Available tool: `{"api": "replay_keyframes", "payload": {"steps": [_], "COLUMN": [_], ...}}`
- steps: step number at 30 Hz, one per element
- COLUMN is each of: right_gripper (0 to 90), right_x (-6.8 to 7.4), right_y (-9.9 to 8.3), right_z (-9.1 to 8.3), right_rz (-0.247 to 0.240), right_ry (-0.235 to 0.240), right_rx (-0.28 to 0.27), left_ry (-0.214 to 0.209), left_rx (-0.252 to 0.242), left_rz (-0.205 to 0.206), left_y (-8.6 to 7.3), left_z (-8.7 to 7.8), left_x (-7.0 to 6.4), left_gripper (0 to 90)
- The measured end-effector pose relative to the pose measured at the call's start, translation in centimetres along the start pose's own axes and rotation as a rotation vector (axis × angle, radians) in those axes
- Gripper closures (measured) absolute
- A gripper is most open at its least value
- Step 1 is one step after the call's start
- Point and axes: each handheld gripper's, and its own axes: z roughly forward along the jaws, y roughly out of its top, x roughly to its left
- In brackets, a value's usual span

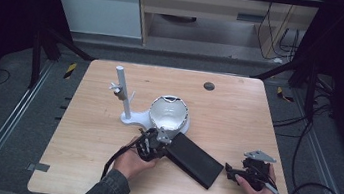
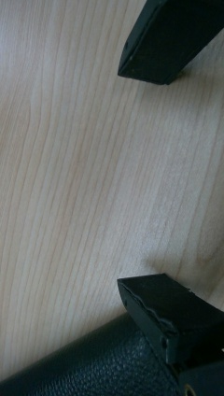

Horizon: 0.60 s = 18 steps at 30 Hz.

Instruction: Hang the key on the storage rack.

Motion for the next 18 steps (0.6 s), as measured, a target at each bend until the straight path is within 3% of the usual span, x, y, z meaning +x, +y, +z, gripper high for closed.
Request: {"api": "replay_keyframes", "payload": {"steps": [6, 10, 11, 12, 13, 14, 15, 18], "right_gripper": [9.6, 13.2, 15.0, 15.0, 14.5, 14.5, 13.7, 12.2], "right_x": [-0.7, -0.6, 0.0, 0.0, 0.7, 0.7, 1.5, 2.8], "right_y": [0.2, 1.0, 1.7, 1.7, 2.4, 2.4, 2.8, 3.6], "right_z": [-1.5, -3.5, -5.3, -5.3, -7.1, -7.1, -8.0, -9.0], "right_rz": [0.027, 0.005, -0.012, -0.012, -0.069, -0.069, -0.115, -0.189], "right_ry": [0.006, 0.010, 0.031, 0.031, 0.082, 0.082, 0.108, 0.155], "right_rx": [-0.012, -0.056, -0.083, -0.083, -0.095, -0.095, -0.081, -0.048], "left_ry": [-0.029, -0.048, -0.048, -0.048, -0.048, -0.048, -0.046, -0.051], "left_rx": [-0.040, -0.065, -0.073, -0.073, -0.078, -0.077, -0.083, -0.093], "left_rz": [0.030, 0.033, 0.036, 0.036, 0.039, 0.040, 0.043, 0.043], "left_y": [1.4, 2.1, 2.6, 2.6, 2.8, 3.0, 3.3, 3.7], "left_z": [-0.3, -0.5, -0.5, -0.5, -0.3, -0.3, 0.0, 0.1], "left_x": [-1.0, -1.3, -1.6, -1.6, -1.7, -1.8, -2.0, -2.3], "left_gripper": [87.9, 87.3, 87.0, 86.9, 86.5, 86.5, 86.0, 85.4]}}
